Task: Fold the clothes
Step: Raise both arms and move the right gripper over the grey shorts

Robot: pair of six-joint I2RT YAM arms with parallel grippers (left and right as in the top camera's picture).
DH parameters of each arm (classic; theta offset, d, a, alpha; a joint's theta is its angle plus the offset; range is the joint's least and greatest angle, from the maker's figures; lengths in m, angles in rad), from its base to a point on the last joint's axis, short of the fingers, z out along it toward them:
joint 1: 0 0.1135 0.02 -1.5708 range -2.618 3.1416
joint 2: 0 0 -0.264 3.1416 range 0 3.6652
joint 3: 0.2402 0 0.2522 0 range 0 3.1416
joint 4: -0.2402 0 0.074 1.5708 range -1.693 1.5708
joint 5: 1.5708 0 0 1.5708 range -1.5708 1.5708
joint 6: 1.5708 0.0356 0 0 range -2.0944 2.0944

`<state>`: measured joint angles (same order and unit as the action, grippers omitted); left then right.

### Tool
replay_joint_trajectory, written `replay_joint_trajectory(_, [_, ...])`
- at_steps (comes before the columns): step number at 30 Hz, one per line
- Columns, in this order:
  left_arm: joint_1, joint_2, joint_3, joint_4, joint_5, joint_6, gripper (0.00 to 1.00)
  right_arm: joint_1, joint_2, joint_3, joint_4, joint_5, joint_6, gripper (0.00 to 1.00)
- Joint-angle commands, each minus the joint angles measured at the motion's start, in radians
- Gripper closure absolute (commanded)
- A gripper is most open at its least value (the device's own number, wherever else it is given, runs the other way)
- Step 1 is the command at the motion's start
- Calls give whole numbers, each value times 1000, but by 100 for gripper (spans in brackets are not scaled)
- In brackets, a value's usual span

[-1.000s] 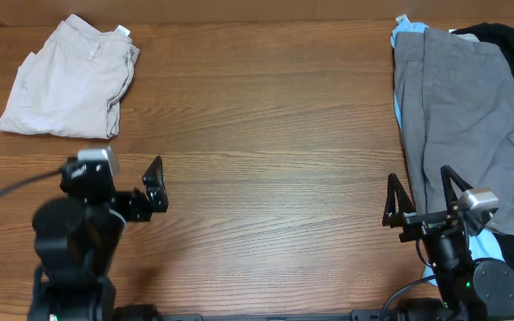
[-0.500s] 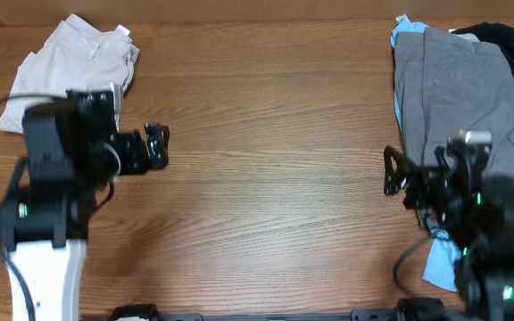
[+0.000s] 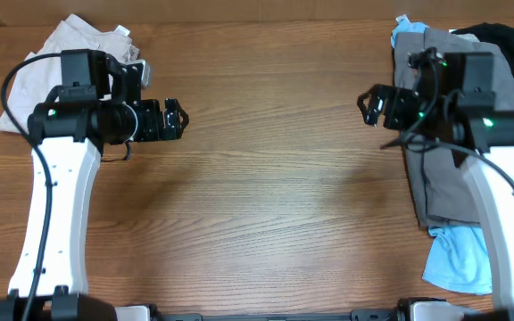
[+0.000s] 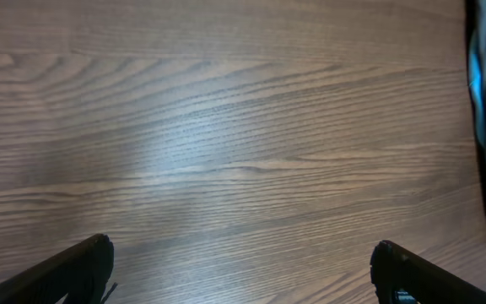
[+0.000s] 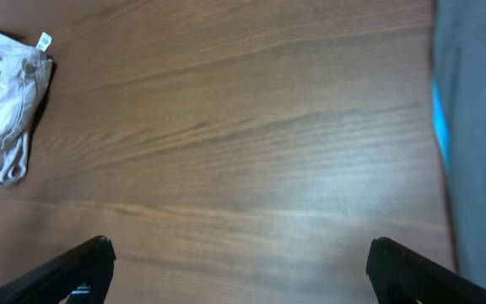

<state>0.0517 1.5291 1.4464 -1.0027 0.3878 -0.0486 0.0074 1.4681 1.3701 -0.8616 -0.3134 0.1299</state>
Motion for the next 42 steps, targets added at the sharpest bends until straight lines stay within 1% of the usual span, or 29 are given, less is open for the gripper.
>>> replay_joint_trajectory(1, [-6, 42, 23, 1, 35, 27, 1, -3, 54, 26, 63, 140, 51, 1])
replay_joint_trajectory(2, [-7, 48, 23, 0, 37, 39, 2, -7, 72, 26, 84, 244, 95, 1])
replay_joint_trajectory(4, [-8, 50, 23, -9, 61, 112, 9, -16, 100, 26, 111, 391, 140, 1])
replay_joint_trajectory(5, [-8, 50, 23, -13, 64, 137, 11, -24, 116, 26, 126, 441, 145, 1])
replay_joint_trajectory(8, [-8, 50, 23, -13, 57, 151, 11, -51, 161, 26, 157, 498, 144, 1])
replay_joint_trajectory(16, [-8, 51, 23, -2, 54, 159, 10, -154, 307, 26, 188, 507, 140, 7])
replay_joint_trajectory(20, [-8, 51, 23, 5, 50, 169, 10, -195, 361, 25, 208, 507, 128, 19])
replay_joint_trajectory(24, [-13, 51, 23, 28, 50, 168, 10, -230, 395, 23, 225, 506, 128, 39])
replay_joint_trajectory(27, [-18, 51, 23, 35, 50, 169, 10, -230, 409, 23, 234, 469, 94, 39])
replay_joint_trajectory(29, [-19, 52, 23, 40, 50, 169, 10, -230, 422, 23, 245, 408, 37, 37])
replay_joint_trajectory(30, [-19, 52, 23, 41, 50, 169, 10, -230, 431, 23, 248, 388, 19, 34])
replay_joint_trajectory(36, [-19, 53, 23, 39, 38, 169, 9, -230, 504, 23, 251, 391, 18, 34])
replay_joint_trajectory(38, [-19, 53, 23, 38, 27, 168, 9, -233, 521, 23, 252, 398, 18, 37])
replay_joint_trajectory(42, [-19, 53, 23, 38, 27, 168, 9, -234, 526, 23, 254, 410, 19, 52])
